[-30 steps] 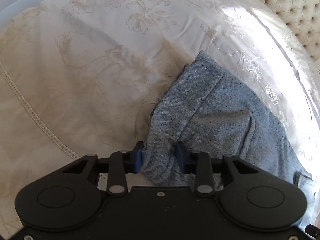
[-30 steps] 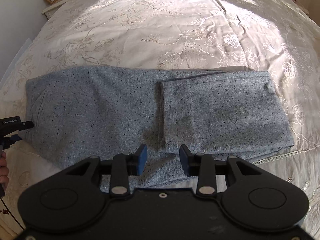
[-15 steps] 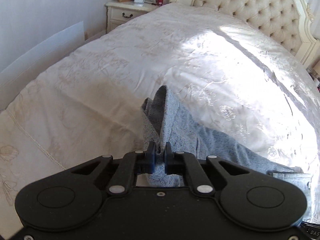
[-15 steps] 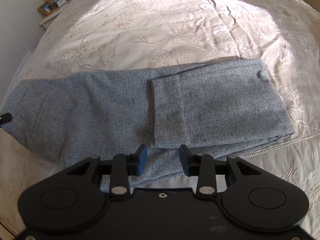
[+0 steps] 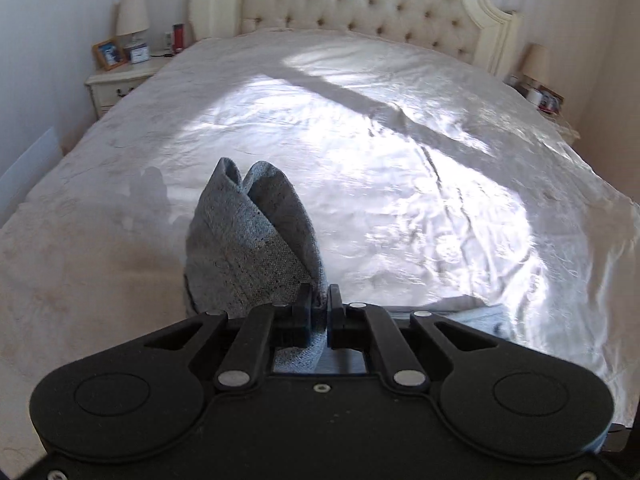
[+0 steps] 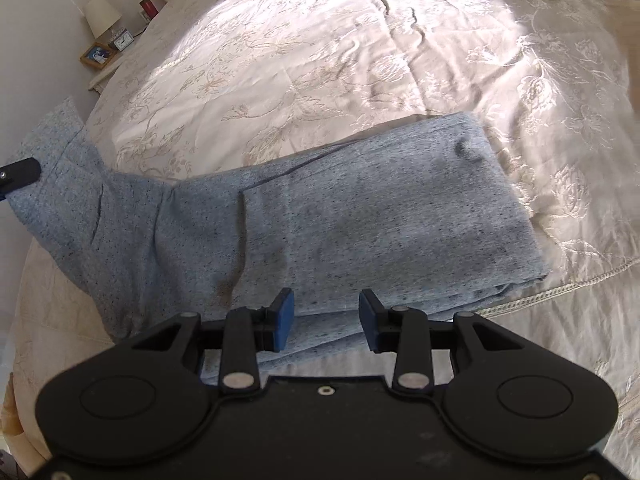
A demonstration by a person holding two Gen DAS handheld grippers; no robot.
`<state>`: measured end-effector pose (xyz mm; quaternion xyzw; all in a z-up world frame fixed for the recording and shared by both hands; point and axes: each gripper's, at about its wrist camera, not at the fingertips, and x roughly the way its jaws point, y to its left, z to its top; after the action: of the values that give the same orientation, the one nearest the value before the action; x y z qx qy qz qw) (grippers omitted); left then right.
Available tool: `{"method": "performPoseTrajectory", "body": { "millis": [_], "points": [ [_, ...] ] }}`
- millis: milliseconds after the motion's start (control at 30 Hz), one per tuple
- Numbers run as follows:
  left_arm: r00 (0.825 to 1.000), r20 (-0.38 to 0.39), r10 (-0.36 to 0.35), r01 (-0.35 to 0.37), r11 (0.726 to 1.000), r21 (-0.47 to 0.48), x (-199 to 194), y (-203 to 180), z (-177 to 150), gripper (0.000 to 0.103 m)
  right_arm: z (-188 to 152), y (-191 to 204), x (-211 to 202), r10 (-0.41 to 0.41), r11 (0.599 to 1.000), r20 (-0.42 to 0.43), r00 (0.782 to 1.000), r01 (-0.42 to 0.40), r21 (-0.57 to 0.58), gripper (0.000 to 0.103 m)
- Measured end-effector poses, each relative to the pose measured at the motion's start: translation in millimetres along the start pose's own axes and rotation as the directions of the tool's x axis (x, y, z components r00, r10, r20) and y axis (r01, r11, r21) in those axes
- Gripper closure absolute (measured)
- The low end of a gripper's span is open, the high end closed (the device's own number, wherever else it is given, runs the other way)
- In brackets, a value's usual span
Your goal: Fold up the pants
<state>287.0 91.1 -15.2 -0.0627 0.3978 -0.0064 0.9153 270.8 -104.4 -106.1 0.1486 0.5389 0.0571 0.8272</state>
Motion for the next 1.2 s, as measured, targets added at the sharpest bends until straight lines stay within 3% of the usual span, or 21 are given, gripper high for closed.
{"method": "performPoseTrajectory", "body": {
  "millis": [133, 233, 300, 367, 467, 567, 767, 900, 933, 1033, 1200],
  "points": [
    [0.992, -0.091, -0.086, 0.09, 0.995, 0.036, 38.8, -68.5, -12.7, 0.094, 11.9, -45.4, -5.6, -0.024, 0.999, 0.017, 1.0, 0.024, 0.034, 0.065],
    [0.973, -0.182, -0.144, 0.151, 0.988, 0.028, 64.8, -102.9, -24.5, 0.092, 17.9, -78.3, -7.7, -0.062, 0.997, 0.016, 0.998, 0.061, 0.043, 0.065],
    [0.97, -0.198, -0.145, 0.154, 0.988, 0.029, 64.8, -116.6, -26.2, 0.086, 21.0, -92.6, -8.8, -0.077, 0.996, 0.021, 0.997, 0.076, 0.04, 0.065],
    [0.978, -0.178, -0.111, 0.122, 0.991, 0.054, 58.3, -119.4, -25.1, 0.083, 24.2, -101.4, -9.8, -0.084, 0.996, 0.03, 0.996, 0.083, 0.025, 0.065],
    [0.987, -0.159, -0.03, 0.044, 0.995, 0.086, 56.6, -105.4, -20.7, 0.083, 31.3, -105.0, -7.9, -0.039, 0.999, 0.04, 0.998, 0.038, 0.01, 0.063],
    [0.982, -0.176, 0.074, -0.062, 0.995, 0.075, 64.6, -73.2, -19.3, 0.083, 40.1, -94.8, -3.4, 0.039, 0.999, 0.048, 0.998, -0.039, -0.007, 0.063],
    [0.932, -0.294, 0.212, -0.212, 0.977, 0.032, 101.2, -1.0, -36.2, 0.083, 56.4, -64.0, 28.0, 0.169, 0.983, -0.005, 0.986, -0.169, -0.071, 0.063],
    [0.871, -0.435, 0.227, -0.22, 0.973, 0.066, 140.1, 26.9, -69.8, 0.081, 61.3, -54.9, 52.8, 0.187, 0.979, -0.061, 0.98, -0.192, -0.076, 0.063],
    [0.864, -0.446, 0.233, -0.222, 0.972, 0.077, 145.3, 30.8, -76.8, 0.08, 63.2, -54.2, 58.2, 0.195, 0.977, -0.073, 0.978, -0.2, -0.07, 0.063],
    [0.877, -0.422, 0.228, -0.206, 0.974, 0.097, 143.6, 32.1, -81.7, 0.081, 70.3, -50.3, 72.2, 0.211, 0.973, -0.093, 0.973, -0.218, -0.077, 0.063],
    [0.884, -0.413, 0.216, -0.179, 0.976, 0.127, 140.3, 29.6, -84.4, 0.081, 78.5, -47.4, 98.1, 0.234, 0.965, -0.128, 0.964, -0.246, -0.089, 0.062]
  ]
}}
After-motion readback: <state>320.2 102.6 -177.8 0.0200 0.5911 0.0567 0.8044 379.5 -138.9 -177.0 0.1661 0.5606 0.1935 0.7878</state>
